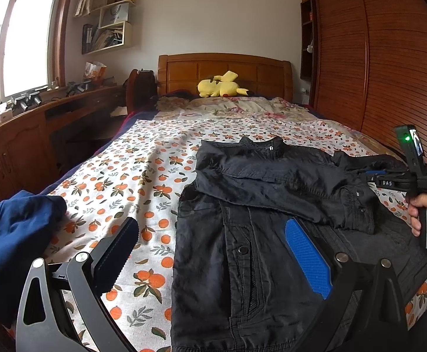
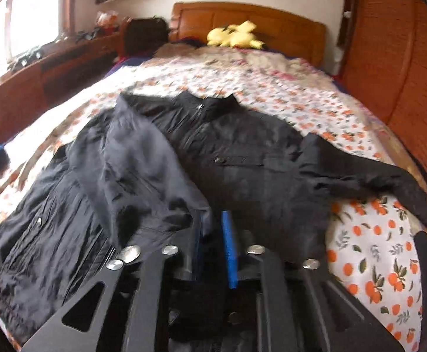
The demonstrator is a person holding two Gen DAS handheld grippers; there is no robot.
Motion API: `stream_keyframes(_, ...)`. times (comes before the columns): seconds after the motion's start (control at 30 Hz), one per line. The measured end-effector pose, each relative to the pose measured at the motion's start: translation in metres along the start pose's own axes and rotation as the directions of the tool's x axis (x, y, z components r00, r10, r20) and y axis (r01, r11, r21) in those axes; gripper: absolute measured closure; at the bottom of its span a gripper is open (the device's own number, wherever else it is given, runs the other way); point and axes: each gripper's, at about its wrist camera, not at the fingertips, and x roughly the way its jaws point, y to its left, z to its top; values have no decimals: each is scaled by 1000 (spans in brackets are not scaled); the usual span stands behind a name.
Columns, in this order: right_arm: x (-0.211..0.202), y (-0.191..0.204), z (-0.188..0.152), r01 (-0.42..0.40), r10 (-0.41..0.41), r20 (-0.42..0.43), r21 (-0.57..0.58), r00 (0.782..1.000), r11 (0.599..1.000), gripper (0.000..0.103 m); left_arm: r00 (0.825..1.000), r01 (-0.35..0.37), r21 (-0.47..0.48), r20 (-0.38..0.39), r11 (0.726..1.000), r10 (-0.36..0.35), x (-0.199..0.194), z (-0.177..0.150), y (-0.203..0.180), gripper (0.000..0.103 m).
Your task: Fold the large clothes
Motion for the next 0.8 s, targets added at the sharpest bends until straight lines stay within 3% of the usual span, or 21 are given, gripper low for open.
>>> stream_keyframes(0.13, -4, -1, -4, -19, 19, 7, -17, 1000, 1000, 46, 1000, 5, 4, -1, 1000, -5, 1, 0, -2, 2)
stream_keyframes(0.2, -3, 0, -6, -12, 12, 3, -20, 1000, 1000, 40, 1000, 7, 10, -3, 1000, -7, 1, 0, -4, 2)
stream_keyframes(0.57, 33, -50, -37, 20, -9, -106, 96, 994, 995, 40, 999, 37, 36, -12, 999, -36, 9, -3, -25, 2)
stream_keyframes(0.8, 54, -77, -41, -43, 72, -137, 201, 988, 979, 41, 997, 82, 66, -7, 994, -82, 19, -4, -58, 2)
